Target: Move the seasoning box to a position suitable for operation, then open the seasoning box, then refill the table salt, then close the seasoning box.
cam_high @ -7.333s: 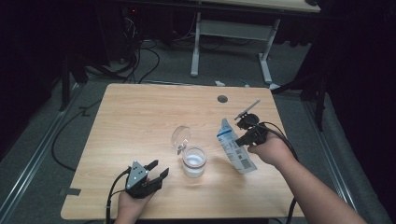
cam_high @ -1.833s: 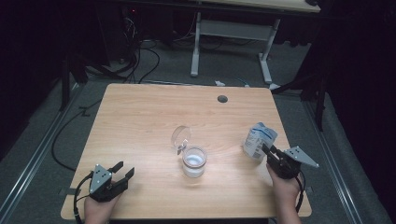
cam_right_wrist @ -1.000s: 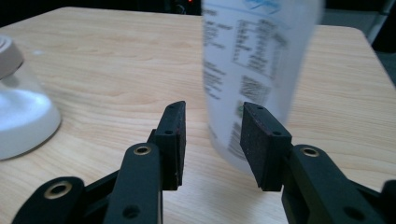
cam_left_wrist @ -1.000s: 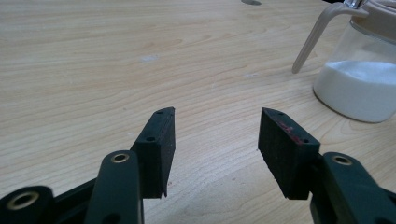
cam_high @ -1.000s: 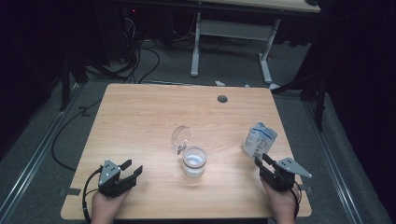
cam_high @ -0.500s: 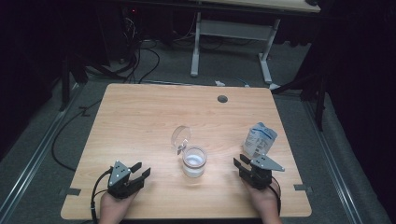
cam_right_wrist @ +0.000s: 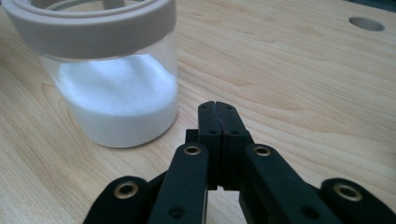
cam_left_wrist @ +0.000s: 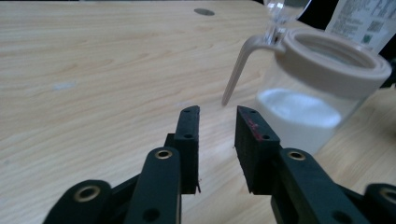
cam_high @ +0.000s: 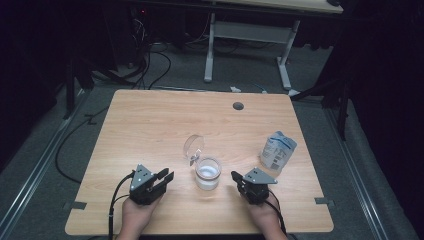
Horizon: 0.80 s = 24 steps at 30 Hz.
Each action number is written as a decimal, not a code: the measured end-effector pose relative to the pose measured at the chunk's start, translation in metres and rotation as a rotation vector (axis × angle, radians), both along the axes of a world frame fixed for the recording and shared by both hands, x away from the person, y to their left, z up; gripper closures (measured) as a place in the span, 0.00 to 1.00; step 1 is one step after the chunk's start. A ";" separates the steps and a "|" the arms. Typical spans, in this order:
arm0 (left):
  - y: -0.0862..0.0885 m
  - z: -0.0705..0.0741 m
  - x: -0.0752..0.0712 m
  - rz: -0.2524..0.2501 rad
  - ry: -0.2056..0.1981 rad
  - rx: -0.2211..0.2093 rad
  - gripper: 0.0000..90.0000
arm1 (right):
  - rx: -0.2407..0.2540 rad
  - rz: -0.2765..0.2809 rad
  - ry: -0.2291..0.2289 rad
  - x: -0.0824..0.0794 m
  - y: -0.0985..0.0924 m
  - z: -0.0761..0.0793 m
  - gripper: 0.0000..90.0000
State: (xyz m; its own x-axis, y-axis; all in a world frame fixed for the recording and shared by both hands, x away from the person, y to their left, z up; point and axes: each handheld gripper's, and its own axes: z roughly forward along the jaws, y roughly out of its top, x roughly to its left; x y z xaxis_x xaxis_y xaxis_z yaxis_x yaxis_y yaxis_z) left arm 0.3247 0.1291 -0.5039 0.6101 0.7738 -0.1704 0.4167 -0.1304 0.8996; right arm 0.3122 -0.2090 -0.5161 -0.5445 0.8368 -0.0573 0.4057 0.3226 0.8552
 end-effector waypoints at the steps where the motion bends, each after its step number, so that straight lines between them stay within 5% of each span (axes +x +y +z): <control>1: 0.000 0.000 0.000 0.000 0.000 0.000 0.82 | 0.000 0.000 0.000 0.000 0.000 0.000 1.00; 11: -0.022 0.019 0.023 -0.001 0.015 0.005 0.98 | 0.007 0.038 0.000 0.001 0.009 0.004 1.00; 24: -0.036 0.048 0.039 -0.011 -0.029 -0.062 0.99 | 0.013 0.096 -0.011 -0.004 0.024 0.006 1.00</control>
